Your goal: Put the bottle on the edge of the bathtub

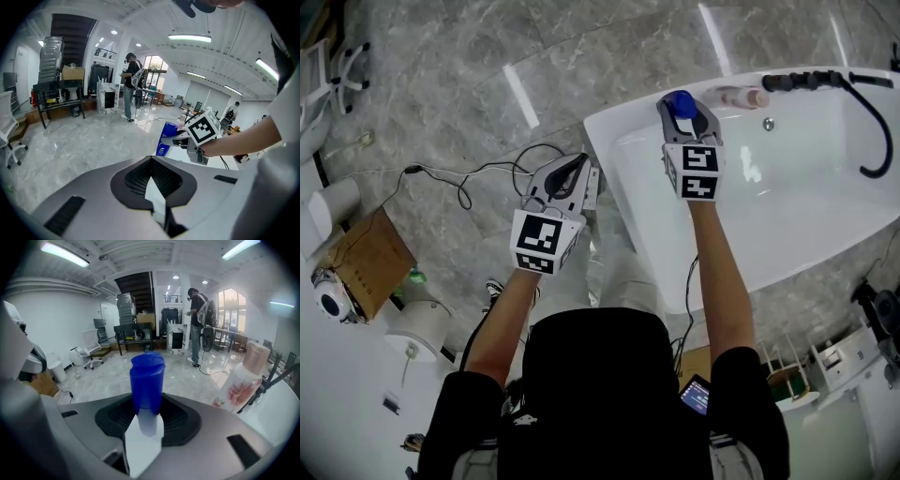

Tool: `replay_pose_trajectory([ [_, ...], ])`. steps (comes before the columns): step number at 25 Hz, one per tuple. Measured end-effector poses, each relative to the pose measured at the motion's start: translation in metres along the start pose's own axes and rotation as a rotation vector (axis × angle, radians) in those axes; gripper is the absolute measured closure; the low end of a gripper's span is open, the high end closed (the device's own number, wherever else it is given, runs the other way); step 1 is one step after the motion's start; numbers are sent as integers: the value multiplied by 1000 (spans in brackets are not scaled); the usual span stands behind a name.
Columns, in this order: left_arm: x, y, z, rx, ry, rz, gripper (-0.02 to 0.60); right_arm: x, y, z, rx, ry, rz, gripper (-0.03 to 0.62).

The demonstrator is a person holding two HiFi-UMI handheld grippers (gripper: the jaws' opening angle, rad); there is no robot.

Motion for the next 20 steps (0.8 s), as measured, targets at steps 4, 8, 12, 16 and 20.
replay_pose_trajectory([
  [4,-5,1,-1,-2,-6,5,569,-3,7,-1,10,-1,2,434],
  [8,-8,3,-6,-13,-3,9,569,-3,9,-6,23,-2,2,434],
  [12,-8,6,-10,-28,2,7,569,0,10,-9,36,-15,-1,434],
  [16,-6,10,-10,-29,2,3,569,-1,11,-9,44,-19,1,434],
  [20,-5,11,-11,-23,-6,-3,569,-5,8,-10,49,-24,-1,434],
])
Point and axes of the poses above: the fingertips, and each gripper's own axes: y forward along the fingers, x to its right, z out of its top, the point moved 9 cm from there along -y, backward along the fingers, and after that the axes turned 4 degrees about z, right-handed, at the moved point
